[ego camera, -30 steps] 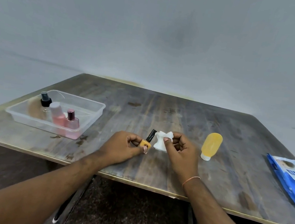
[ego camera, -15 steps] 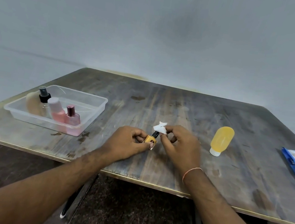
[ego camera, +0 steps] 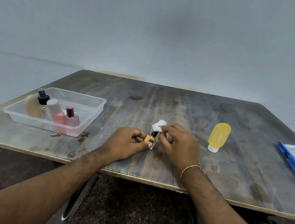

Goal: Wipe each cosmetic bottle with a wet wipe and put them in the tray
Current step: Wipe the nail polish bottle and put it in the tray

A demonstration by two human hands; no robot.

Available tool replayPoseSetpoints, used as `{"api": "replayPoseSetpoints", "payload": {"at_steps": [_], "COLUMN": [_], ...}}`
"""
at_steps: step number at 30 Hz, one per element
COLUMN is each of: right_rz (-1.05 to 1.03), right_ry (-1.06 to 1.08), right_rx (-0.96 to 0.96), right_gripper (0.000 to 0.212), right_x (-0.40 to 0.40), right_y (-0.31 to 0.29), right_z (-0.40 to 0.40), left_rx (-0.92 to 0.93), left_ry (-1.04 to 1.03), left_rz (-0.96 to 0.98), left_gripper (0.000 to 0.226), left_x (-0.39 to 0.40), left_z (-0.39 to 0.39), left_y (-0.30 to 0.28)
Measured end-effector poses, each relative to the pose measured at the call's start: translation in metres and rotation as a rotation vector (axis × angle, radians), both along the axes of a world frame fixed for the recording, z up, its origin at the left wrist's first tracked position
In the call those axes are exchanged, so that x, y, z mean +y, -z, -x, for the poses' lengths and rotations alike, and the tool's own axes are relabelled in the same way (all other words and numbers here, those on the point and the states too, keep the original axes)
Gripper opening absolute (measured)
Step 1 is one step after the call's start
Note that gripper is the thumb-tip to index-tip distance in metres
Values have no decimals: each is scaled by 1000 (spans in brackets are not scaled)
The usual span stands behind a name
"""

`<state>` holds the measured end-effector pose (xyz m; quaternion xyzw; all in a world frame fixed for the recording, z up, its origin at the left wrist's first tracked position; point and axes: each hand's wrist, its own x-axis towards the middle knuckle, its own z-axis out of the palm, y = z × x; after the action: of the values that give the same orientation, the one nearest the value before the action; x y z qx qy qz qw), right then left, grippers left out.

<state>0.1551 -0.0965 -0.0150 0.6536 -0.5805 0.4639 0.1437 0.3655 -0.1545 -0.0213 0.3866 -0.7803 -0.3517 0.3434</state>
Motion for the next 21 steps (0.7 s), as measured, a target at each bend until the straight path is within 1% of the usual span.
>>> {"api": "replayPoseSetpoints", "payload": {"at_steps": [3,6,9,13,15,17,21], "right_rz": [64,85,93,80,78,61,3], "right_ry": [50,40,27,45,23,-26,-101], "right_rx": [-60,-62,-63,-119,-91,-19,89], "right_gripper": [15,15,14,13,13,13,10], "right_x": [-1,2,4,5,4,4,6], "right_y": [-2,-4,-4,-4,-3,-2,0], "right_z": [2,1,1,1,1,0,-3], "left_rx": [-25,-22,-29,-40,-39,-35,-20], "left_ry": [26,33,29,11,10,6,5], "left_rz": [17,20,39,57,55,51,39], "left_gripper": [21,18,18,20,21,22,17], "left_x": [1,2,3,4,4,4,3], "left_z": [-1,0,0,0,0,1,1], "left_y": [0,0,-1,-2,-2,-1,-1]}}
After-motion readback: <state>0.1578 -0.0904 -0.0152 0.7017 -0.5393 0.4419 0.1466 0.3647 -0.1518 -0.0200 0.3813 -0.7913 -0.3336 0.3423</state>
